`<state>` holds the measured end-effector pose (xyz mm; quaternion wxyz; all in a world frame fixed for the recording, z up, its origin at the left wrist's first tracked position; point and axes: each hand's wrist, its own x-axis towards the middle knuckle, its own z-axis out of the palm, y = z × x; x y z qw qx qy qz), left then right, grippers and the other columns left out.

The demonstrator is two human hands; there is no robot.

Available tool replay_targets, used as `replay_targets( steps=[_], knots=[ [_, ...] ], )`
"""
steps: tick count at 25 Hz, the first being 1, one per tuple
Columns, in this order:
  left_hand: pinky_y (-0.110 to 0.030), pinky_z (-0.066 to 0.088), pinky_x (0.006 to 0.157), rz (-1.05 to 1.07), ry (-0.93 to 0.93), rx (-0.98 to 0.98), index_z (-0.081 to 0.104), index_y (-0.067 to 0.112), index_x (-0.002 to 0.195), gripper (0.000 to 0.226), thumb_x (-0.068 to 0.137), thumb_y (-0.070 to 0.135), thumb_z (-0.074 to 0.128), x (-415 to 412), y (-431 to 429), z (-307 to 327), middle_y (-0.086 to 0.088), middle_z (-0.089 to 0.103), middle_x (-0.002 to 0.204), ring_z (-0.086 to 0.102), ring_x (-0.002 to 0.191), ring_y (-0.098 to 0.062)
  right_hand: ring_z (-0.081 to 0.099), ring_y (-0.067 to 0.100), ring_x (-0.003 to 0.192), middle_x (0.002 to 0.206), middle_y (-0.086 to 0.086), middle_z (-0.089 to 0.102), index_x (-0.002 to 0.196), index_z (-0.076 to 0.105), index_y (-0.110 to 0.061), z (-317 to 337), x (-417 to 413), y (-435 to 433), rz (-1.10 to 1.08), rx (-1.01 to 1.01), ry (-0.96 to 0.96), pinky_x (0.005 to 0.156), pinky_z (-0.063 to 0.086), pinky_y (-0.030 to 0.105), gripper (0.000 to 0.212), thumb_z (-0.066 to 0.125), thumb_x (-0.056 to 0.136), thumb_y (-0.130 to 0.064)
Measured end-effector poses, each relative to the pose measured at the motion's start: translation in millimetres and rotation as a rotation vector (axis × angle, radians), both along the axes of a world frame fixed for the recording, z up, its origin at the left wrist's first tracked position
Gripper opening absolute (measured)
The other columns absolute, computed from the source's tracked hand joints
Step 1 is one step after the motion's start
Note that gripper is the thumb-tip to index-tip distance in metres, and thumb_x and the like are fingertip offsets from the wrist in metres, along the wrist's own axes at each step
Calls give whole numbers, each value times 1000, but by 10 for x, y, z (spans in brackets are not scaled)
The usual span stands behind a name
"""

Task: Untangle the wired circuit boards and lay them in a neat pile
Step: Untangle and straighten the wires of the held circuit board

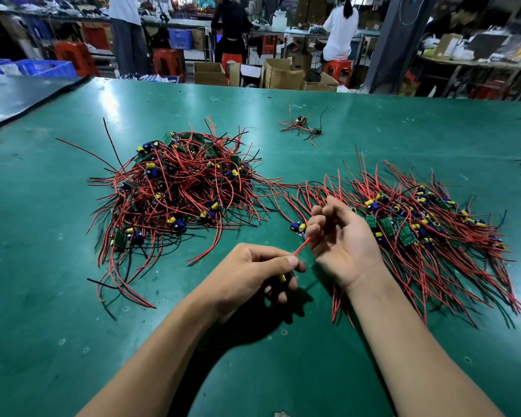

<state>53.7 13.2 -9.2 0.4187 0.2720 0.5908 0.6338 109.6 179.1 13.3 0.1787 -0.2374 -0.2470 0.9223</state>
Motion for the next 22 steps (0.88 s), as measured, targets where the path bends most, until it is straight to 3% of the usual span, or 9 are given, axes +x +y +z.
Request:
replay_targets(
  steps=[3, 5, 8, 12, 15, 19, 22],
  knots=[
    [-21, 45, 50, 59, -36, -7, 76, 7, 84, 16, 91, 18, 65, 3, 4, 10, -10, 66, 68, 55, 48, -17, 66, 13, 54, 74, 7, 69, 60, 65, -8, -19, 4, 0, 12, 11, 42, 48, 55, 22, 44, 57, 100, -28],
    [-20, 46, 50, 167, -71, -5, 74, 6, 85, 20, 93, 20, 62, -21, 21, 17, -10, 67, 68, 56, 49, -17, 75, 18, 75, 89, 12, 74, 85, 73, -3, -53, -11, -27, 23, 177, 21, 63, 61, 26, 43, 60, 94, -43],
    [-24, 54, 55, 363, -175, 36, 68, 2, 99, 34, 99, 32, 52, -87, 47, 44, -12, 71, 76, 65, 56, -19, 75, 24, 91, 100, 13, 74, 111, 67, 1, -121, -19, -60, 47, 347, -41, 73, 62, 29, 65, 70, 77, -53],
    [-35, 60, 74, 460, -375, 138, 58, 3, 117, 53, 101, 48, 37, -194, 43, 61, -19, 73, 103, 73, 83, -26, 75, 22, 86, 92, 8, 75, 99, 71, -7, -169, -25, -167, 96, 610, -128, 69, 59, 26, 40, 75, 80, -41],
    [-36, 59, 83, 429, -423, 171, 50, 9, 131, 61, 99, 57, 32, -208, 47, 63, -14, 72, 112, 72, 93, -24, 74, 15, 89, 90, 1, 77, 95, 74, -16, -198, -11, -261, 106, 932, -181, 73, 59, 25, 14, 76, 88, -27],
    [-33, 53, 91, 360, -422, 174, 44, 19, 142, 63, 98, 61, 29, -171, 83, 56, -4, 70, 121, 70, 100, -15, 66, -1, 96, 104, -10, 71, 108, 74, -21, -276, 14, -387, 73, 1488, -284, 87, 49, 13, 25, 80, 84, -24],
    [-27, 54, 86, 319, -398, 173, 46, 26, 138, 49, 99, 53, 34, -149, 98, 65, 2, 67, 123, 70, 101, -10, 63, 2, 96, 107, -6, 69, 111, 76, -17, -290, -4, -401, 9, 1661, -303, 84, 45, 14, 25, 77, 86, -18]
  ],
)
